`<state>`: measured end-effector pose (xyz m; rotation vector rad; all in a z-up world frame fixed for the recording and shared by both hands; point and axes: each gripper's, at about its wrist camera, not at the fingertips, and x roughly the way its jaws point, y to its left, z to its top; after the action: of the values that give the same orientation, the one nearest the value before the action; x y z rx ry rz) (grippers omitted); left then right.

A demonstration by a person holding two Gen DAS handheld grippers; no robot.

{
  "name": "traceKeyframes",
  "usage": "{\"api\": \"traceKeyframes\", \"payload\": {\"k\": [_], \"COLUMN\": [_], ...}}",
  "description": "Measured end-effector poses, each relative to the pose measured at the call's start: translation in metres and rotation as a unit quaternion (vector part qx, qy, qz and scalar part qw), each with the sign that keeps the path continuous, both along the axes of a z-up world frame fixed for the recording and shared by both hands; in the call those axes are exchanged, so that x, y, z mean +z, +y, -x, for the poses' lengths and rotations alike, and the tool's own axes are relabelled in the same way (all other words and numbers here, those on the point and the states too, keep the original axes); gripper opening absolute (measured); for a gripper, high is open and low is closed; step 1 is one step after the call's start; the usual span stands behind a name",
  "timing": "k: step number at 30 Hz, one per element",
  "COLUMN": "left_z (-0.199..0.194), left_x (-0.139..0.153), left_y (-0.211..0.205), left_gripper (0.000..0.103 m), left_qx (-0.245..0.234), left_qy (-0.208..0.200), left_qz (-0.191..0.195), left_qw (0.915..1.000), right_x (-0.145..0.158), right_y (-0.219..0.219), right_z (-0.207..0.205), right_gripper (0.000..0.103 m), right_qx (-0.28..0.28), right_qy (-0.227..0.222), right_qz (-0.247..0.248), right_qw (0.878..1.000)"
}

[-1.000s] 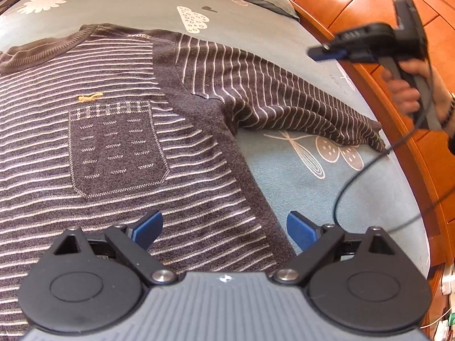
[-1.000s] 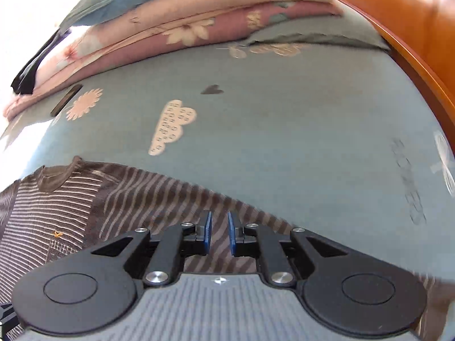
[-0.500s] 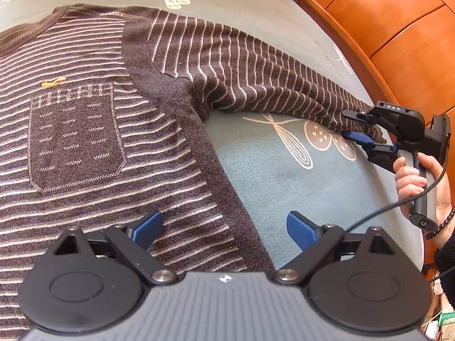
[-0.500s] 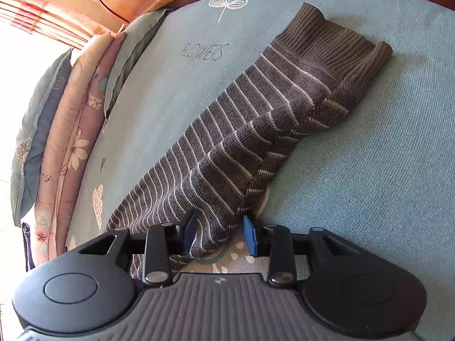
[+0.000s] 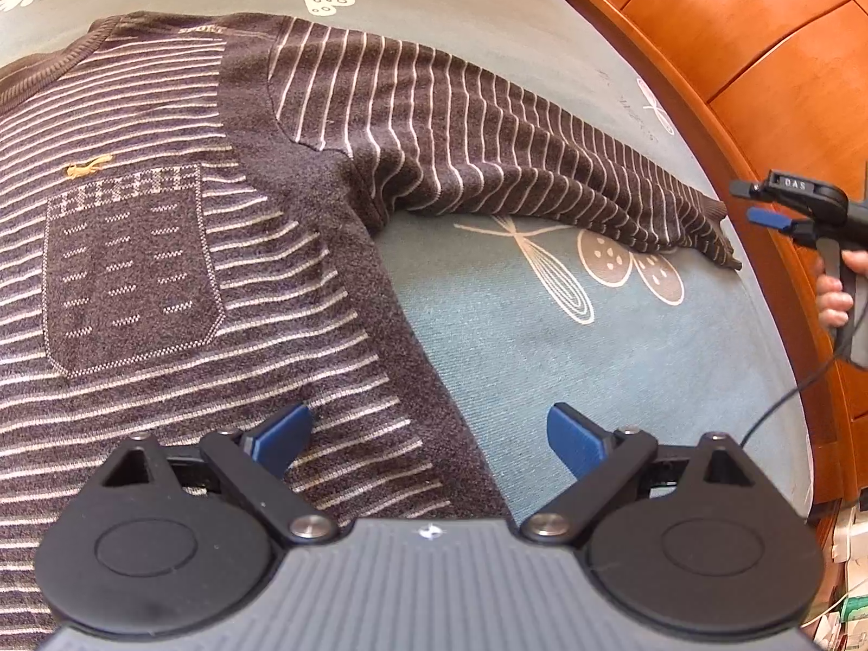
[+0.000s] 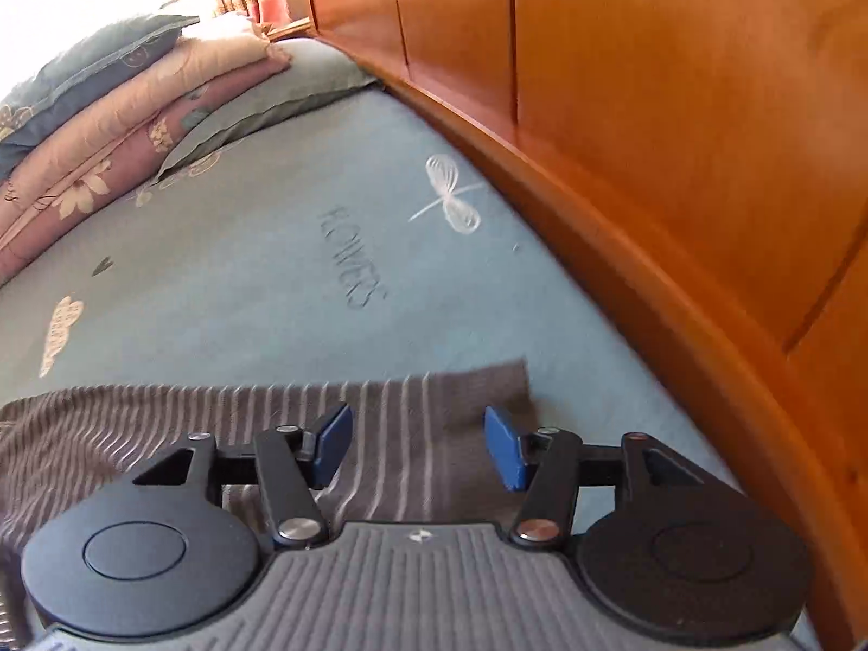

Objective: Fold clothes

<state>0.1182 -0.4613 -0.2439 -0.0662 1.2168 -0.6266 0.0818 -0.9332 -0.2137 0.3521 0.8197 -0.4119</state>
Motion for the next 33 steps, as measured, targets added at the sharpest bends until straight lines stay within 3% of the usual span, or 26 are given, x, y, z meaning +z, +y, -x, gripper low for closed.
{"api": "traceKeyframes", "payload": {"k": [2, 6, 7, 12, 15, 17, 18, 19, 21, 25, 28, 33], "left_z": [0.000, -0.001, -0.001, -0.004, -0.004, -0.003, -0.003, -0.003, -0.005, -0.008, -0.010, -0.011], "left_x": [0.000, -0.002, -0.003, -0.005, -0.005, -0.005, -0.005, -0.004, -0.004, -0.001, 0.001, 0.000], "left_y": [-0.002, -0.006, -0.008, -0.011, -0.013, -0.015, -0.016, -0.017, -0.016, -0.013, -0.013, -0.014], "left_gripper": [0.094, 0.094, 0.094, 0.094, 0.094, 0.094, 0.094, 0.094, 0.094, 0.094, 0.094, 0.094], "left_qx": [-0.003, -0.009, -0.012, -0.017, -0.022, -0.027, -0.028, -0.028, -0.027, -0.020, -0.017, -0.020], "left_qy": [0.000, 0.001, 0.001, 0.001, -0.001, -0.003, -0.003, -0.003, 0.000, 0.007, 0.007, 0.005], "left_qz": [-0.006, -0.014, -0.017, -0.021, -0.026, -0.032, -0.033, -0.034, -0.033, -0.023, -0.015, -0.012], "left_qw": [1.0000, 0.9999, 0.9998, 0.9996, 0.9994, 0.9991, 0.9991, 0.9990, 0.9991, 0.9995, 0.9997, 0.9997], "right_x": [-0.011, -0.037, -0.043, -0.051, -0.049, -0.046, -0.043, -0.040, -0.032, -0.015, -0.007, -0.022], "right_y": [-0.023, -0.052, -0.055, -0.038, -0.041, -0.038, -0.035, -0.027, -0.010, -0.005, -0.011, -0.014], "right_z": [-0.017, -0.028, -0.028, -0.028, -0.032, -0.035, -0.036, -0.039, -0.043, -0.055, -0.077, -0.119], "right_gripper": [0.060, 0.060, 0.060, 0.060, 0.059, 0.038, 0.012, 0.005, 0.005, 0.005, 0.005, 0.007], "right_qx": [-0.006, 0.005, 0.014, 0.081, 0.092, 0.102, 0.112, 0.119, 0.132, 0.110, 0.098, 0.098], "right_qy": [0.020, 0.039, 0.040, 0.056, 0.057, 0.058, 0.059, 0.066, 0.080, 0.056, 0.042, 0.069], "right_qz": [0.032, -0.007, -0.023, 0.021, 0.019, 0.016, 0.015, 0.042, 0.099, 0.155, 0.174, 0.195], "right_qw": [0.999, 0.999, 0.999, 0.995, 0.994, 0.993, 0.992, 0.990, 0.983, 0.980, 0.979, 0.973]}}
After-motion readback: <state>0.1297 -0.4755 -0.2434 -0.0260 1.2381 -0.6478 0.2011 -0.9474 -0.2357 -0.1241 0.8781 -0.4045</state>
